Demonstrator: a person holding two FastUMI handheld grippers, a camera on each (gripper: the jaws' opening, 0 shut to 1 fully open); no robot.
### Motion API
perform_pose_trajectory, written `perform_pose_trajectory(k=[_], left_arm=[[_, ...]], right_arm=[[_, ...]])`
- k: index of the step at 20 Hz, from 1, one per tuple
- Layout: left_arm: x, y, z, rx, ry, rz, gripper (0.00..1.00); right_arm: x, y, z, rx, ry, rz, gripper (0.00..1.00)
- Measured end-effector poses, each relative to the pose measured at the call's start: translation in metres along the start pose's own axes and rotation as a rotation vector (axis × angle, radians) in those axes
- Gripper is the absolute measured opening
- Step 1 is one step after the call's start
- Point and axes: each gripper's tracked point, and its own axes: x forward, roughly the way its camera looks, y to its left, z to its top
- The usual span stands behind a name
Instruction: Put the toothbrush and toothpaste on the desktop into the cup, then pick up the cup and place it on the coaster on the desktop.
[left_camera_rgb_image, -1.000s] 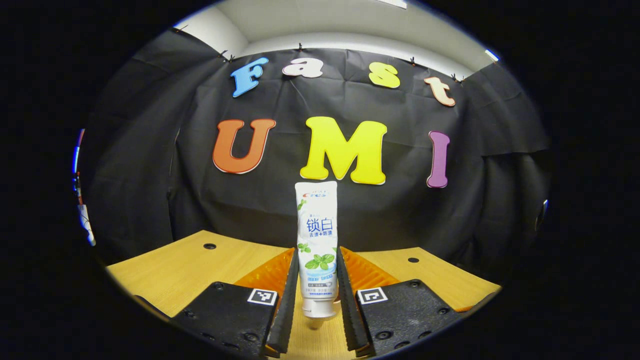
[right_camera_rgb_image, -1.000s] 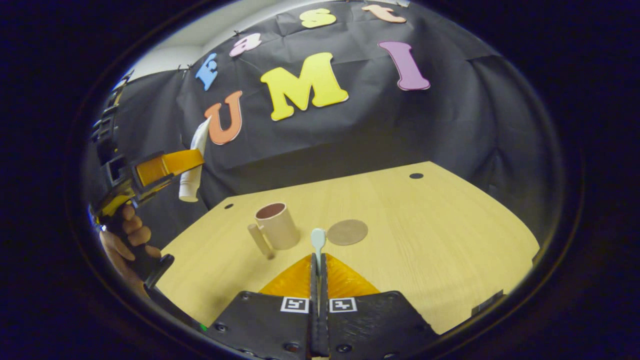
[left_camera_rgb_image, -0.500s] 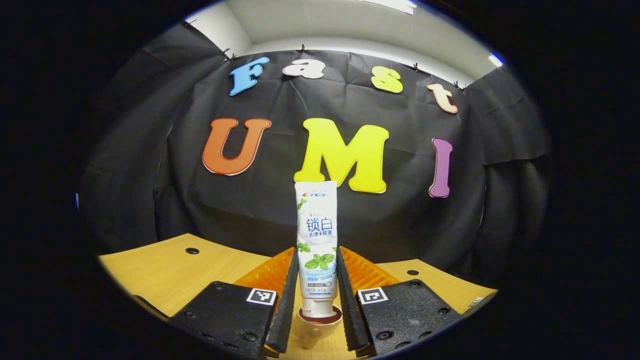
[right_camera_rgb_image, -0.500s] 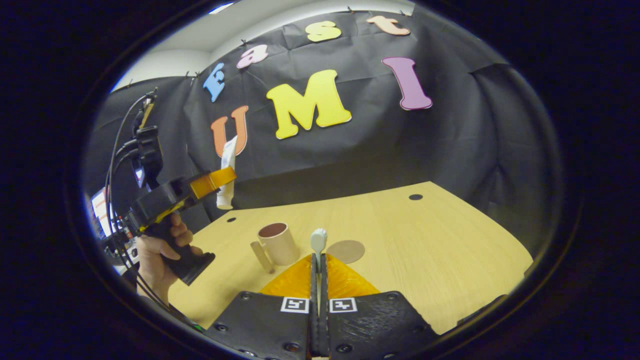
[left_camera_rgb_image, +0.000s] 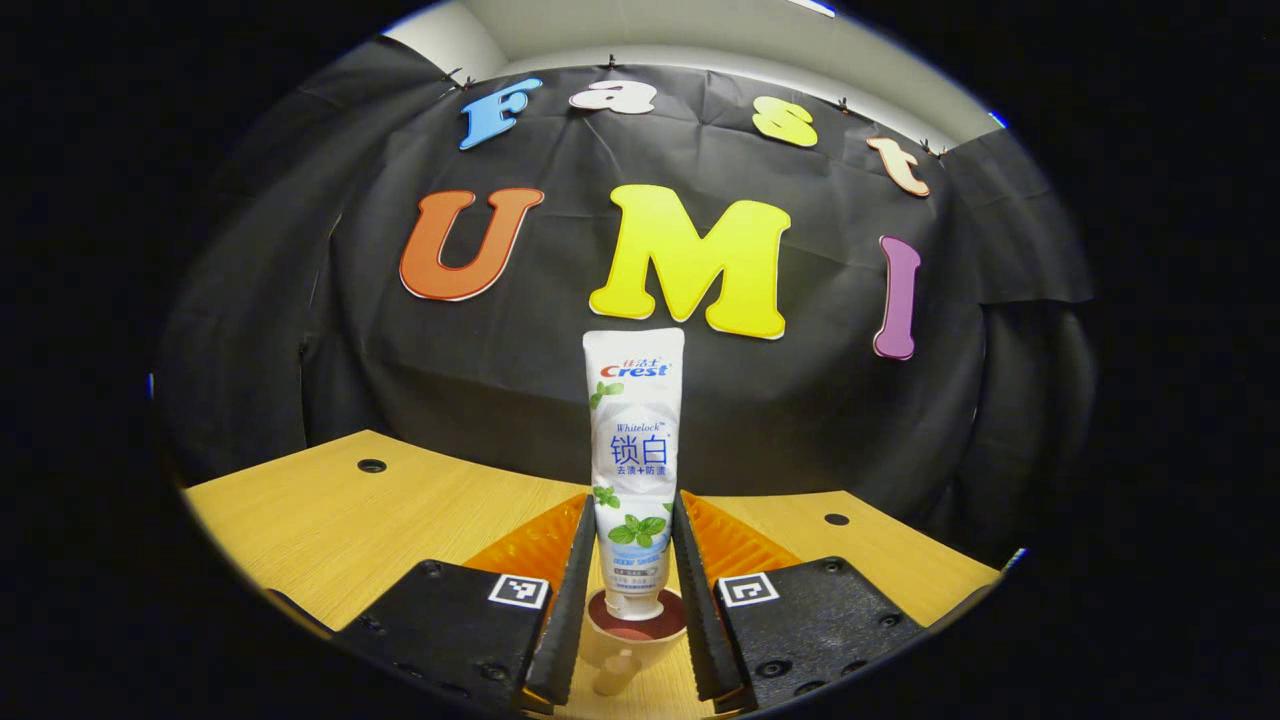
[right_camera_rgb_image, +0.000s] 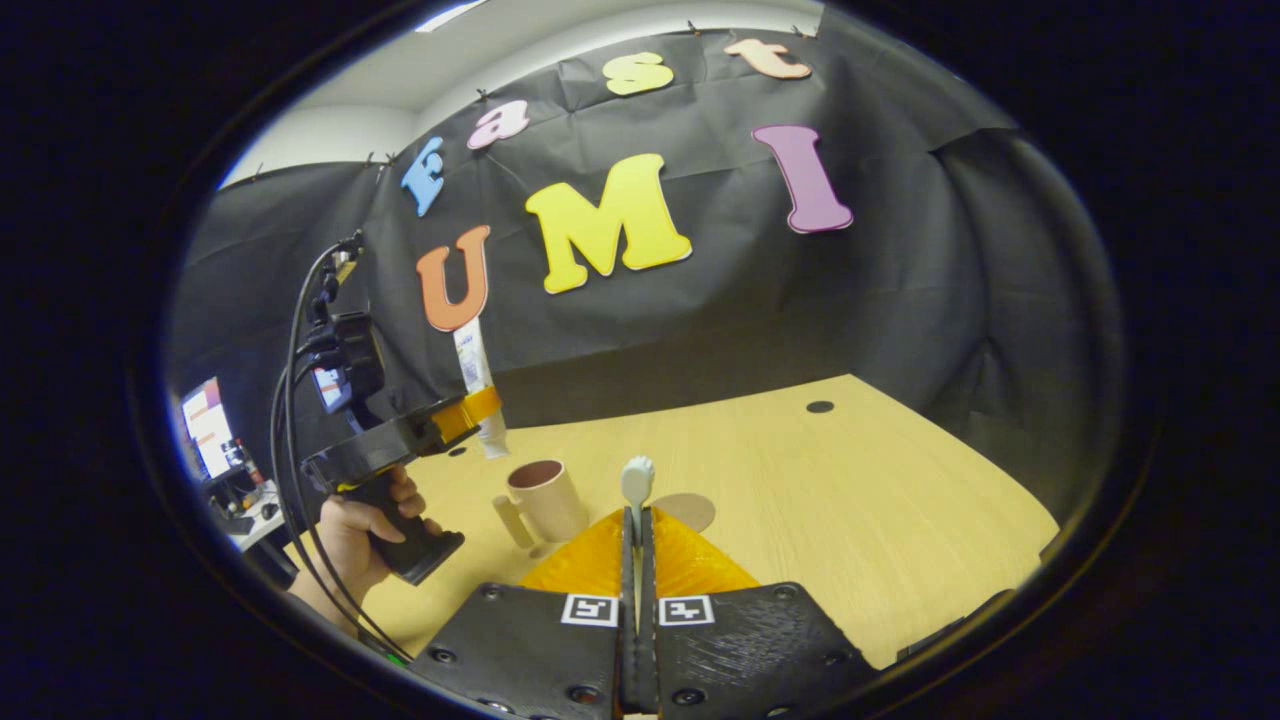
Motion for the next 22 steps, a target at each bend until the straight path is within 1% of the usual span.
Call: perform_pose_trajectory(k=[3, 5, 8, 10, 12, 13, 14, 16, 18, 20, 22], left_arm=[[0.003, -0.002, -0.007, 0.027, 0.022, -0.005, 0.49], [0.006, -0.007, -0.001, 0.039, -0.005, -0.008, 0.49], [0.006, -0.006, 0.005, 0.072, -0.025, -0.003, 0.47], [0.003, -0.01, 0.008, 0.071, -0.031, -0.018, 0.49], [-0.002, -0.013, 0.009, 0.07, -0.028, -0.037, 0.76], [-0.006, -0.009, 0.009, 0.073, -0.026, -0.025, 0.76], [-0.01, -0.003, 0.014, 0.076, -0.03, -0.008, 0.96], [-0.017, 0.006, 0.019, 0.072, -0.042, 0.006, 0.98], [-0.027, 0.017, 0.022, 0.073, -0.05, 0.024, 0.98], [-0.037, 0.032, 0.027, 0.075, -0.065, 0.05, 0.98], [-0.047, 0.046, 0.027, 0.074, -0.069, 0.071, 0.98]], right_arm=[[0.0, -0.003, 0.0, 0.006, -0.004, -0.002, 0.0], [-0.001, -0.003, -0.001, 0.005, -0.004, -0.003, 0.0], [-0.002, -0.001, -0.004, 0.002, -0.001, -0.002, 0.0], [0.0, 0.0, -0.005, -0.004, 0.007, -0.001, 0.0], [0.004, 0.006, -0.007, -0.011, 0.018, 0.008, 0.0], [0.006, 0.01, -0.008, -0.015, 0.024, 0.017, 0.0], [0.008, 0.013, -0.006, -0.023, 0.026, 0.024, 0.0], [0.014, 0.024, 0.0, -0.041, 0.026, 0.051, 0.0], [0.023, 0.035, 0.01, -0.072, 0.014, 0.075, 0.0], [0.036, 0.052, 0.022, -0.114, -0.001, 0.105, 0.0], [0.048, 0.075, 0.031, -0.13, -0.003, 0.154, 0.0]])
